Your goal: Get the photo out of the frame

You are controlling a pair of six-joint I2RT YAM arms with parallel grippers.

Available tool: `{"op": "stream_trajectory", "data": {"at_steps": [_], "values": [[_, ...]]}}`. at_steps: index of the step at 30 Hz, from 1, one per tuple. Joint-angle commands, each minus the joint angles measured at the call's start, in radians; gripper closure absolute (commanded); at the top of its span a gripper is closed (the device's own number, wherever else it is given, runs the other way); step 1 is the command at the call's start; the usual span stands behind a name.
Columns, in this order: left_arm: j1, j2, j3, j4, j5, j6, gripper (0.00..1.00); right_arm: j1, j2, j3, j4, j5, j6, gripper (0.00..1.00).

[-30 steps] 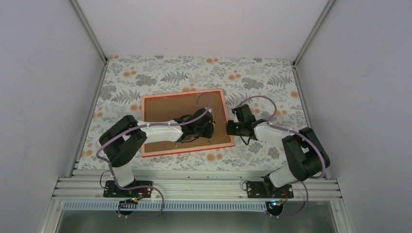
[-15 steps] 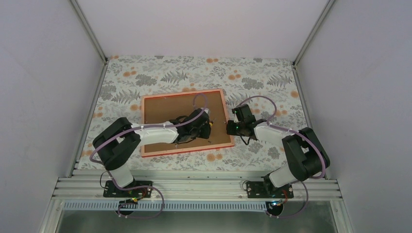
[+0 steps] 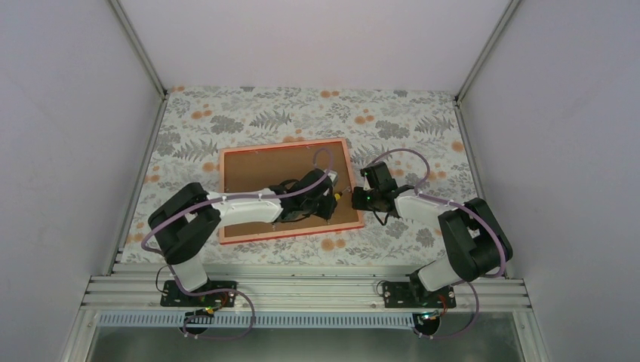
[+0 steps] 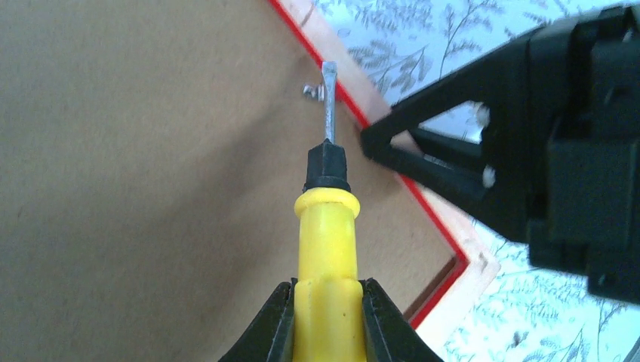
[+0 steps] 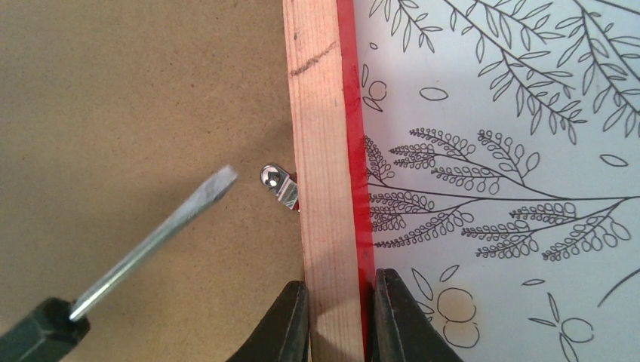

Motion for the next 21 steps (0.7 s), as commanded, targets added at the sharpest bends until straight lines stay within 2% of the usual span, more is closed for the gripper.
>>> {"op": "stream_trajectory", "data": {"at_steps": [1, 21], "values": [[0.004, 0.046, 0.083, -0.035, -0.021, 0.057, 0.98, 0.007, -0.021, -0.016, -0.039, -0.004, 0.011, 0.86], [0.016, 0.093, 0.126, -0.103, -0.002, 0.074, 0.98, 0.006, -0.026, -0.019, -0.038, -0.001, 0.007, 0.86]]}}
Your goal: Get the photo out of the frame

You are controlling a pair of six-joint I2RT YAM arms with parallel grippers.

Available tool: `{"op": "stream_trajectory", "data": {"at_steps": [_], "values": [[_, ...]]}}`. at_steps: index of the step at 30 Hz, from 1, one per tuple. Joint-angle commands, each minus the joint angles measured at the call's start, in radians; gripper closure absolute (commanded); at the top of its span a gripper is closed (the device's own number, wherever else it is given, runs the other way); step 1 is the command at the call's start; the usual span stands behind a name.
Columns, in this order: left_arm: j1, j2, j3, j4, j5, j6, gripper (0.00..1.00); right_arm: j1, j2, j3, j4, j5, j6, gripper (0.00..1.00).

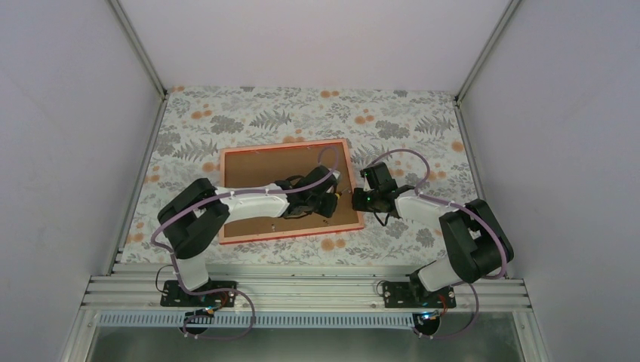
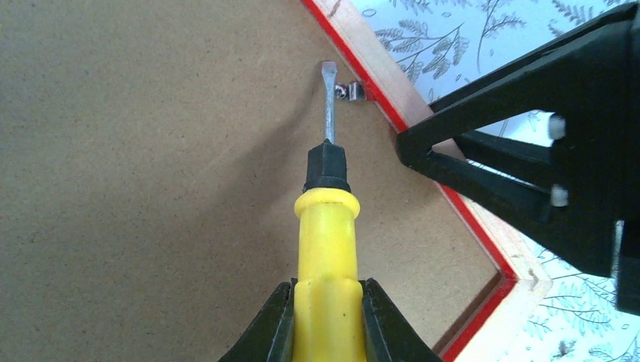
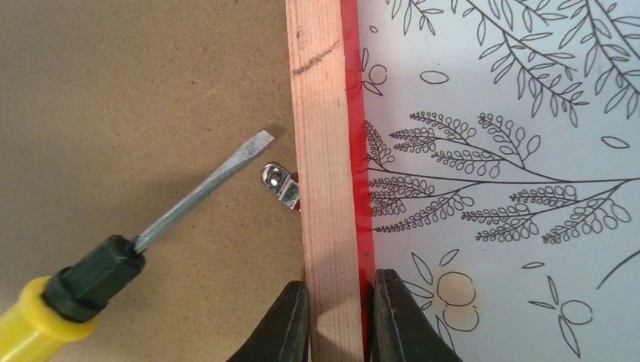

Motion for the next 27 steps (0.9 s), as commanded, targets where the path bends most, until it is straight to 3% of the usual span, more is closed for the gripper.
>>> {"op": "stream_trajectory", "data": {"at_steps": [1, 27], "values": [[0.003, 0.025, 0.029, -0.014, 0.011, 0.023, 0.98, 0.006, -0.016, -0.02, -0.013, 0.0, 0.007, 0.86], [-0.02, 0.008, 0.047, -0.187, 0.05, 0.13, 0.98, 0.006, -0.02, -0.018, -0.018, 0.0, 0.006, 0.86]]}}
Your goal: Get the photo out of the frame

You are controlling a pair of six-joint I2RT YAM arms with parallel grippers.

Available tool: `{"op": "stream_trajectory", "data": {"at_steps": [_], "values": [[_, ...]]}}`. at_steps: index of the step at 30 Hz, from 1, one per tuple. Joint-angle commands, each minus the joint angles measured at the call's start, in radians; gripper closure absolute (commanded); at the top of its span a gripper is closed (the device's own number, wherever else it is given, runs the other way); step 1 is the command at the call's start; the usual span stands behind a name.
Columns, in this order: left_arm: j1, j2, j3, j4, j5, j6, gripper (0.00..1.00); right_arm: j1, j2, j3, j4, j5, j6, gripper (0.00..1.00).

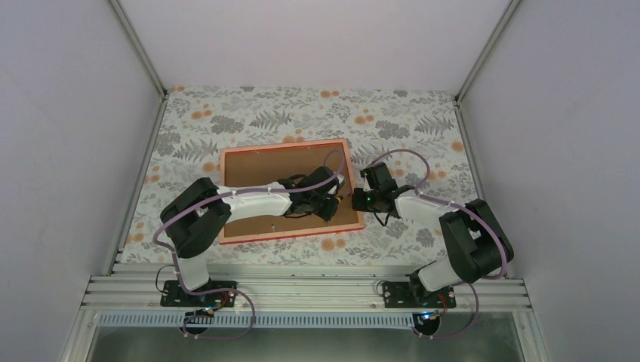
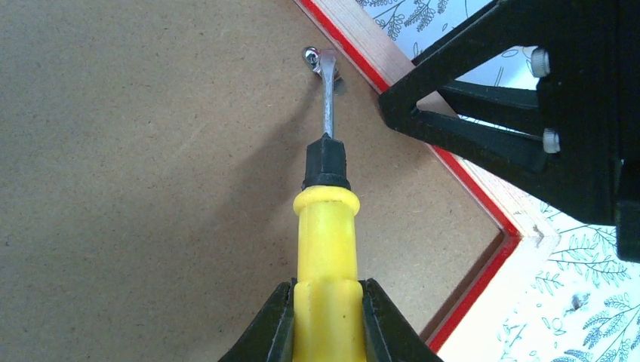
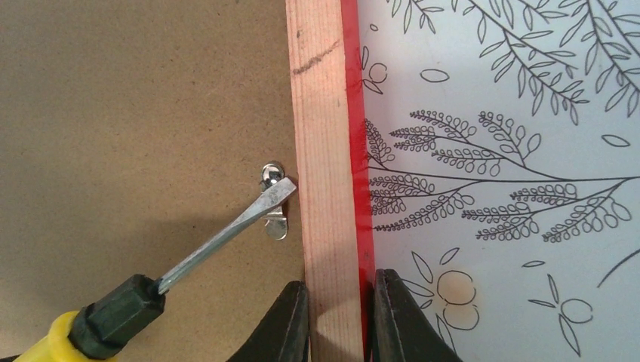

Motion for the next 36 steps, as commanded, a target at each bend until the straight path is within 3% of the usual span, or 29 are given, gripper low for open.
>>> {"op": "stream_trajectory", "data": {"at_steps": [1, 13, 22, 36], "values": [[-0.013, -0.021, 0.002, -0.111, 0.001, 0.031, 0.98, 0.006, -0.021, -0.017, -0.018, 0.0, 0.008, 0.86], [-0.007, -0.058, -0.02, -0.141, -0.072, -0.007, 0.98, 0.006, -0.038, -0.022, -0.024, -0.001, 0.013, 0.86], [-0.014, -0.135, -0.041, -0.062, -0.034, -0.007, 0.98, 0.006, -0.041, -0.026, -0.018, -0.01, 0.013, 0.86], [-0.006, -0.011, 0.086, -0.089, -0.019, 0.05, 0.98, 0.005, -0.048, -0.019, -0.026, -0.007, 0.01, 0.86]]}}
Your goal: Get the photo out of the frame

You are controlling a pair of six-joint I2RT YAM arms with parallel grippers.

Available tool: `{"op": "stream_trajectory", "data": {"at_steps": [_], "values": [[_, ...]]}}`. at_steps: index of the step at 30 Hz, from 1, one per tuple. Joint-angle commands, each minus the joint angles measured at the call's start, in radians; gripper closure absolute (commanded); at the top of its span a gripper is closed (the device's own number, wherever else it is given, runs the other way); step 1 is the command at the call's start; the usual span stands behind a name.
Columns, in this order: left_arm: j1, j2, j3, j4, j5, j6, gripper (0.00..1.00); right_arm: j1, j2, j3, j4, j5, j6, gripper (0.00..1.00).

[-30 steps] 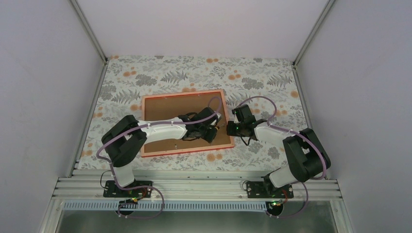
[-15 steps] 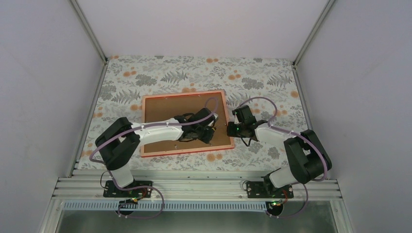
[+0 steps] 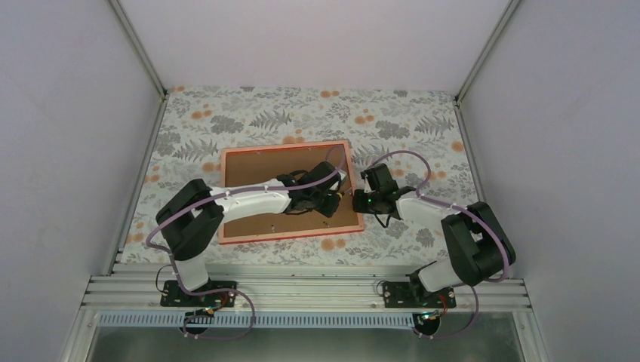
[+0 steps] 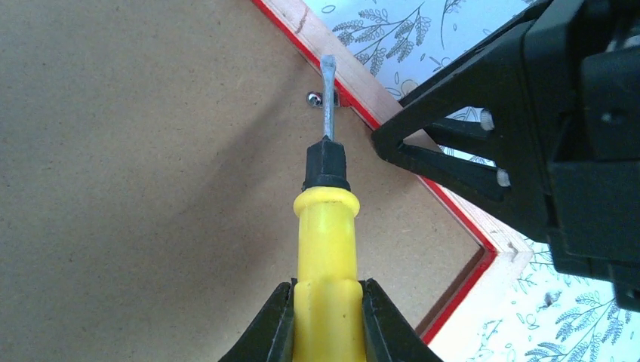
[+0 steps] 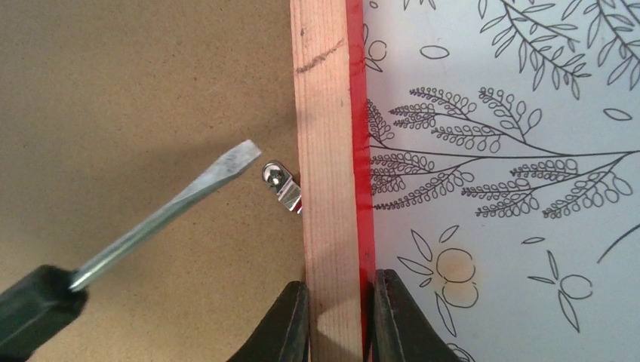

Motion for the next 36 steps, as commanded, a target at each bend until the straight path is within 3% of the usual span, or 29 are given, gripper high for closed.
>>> {"op": "stream_trajectory", "data": {"at_steps": [1, 36], "values": [[0.002, 0.043, 0.041, -0.015, 0.016, 0.023, 0.98, 0.005, -0.026, -0.005, -0.014, 0.005, 0.007, 0.86], [0.0, 0.1, 0.09, -0.109, 0.072, 0.129, 0.98, 0.006, -0.021, -0.009, -0.01, 0.004, 0.004, 0.86]]}}
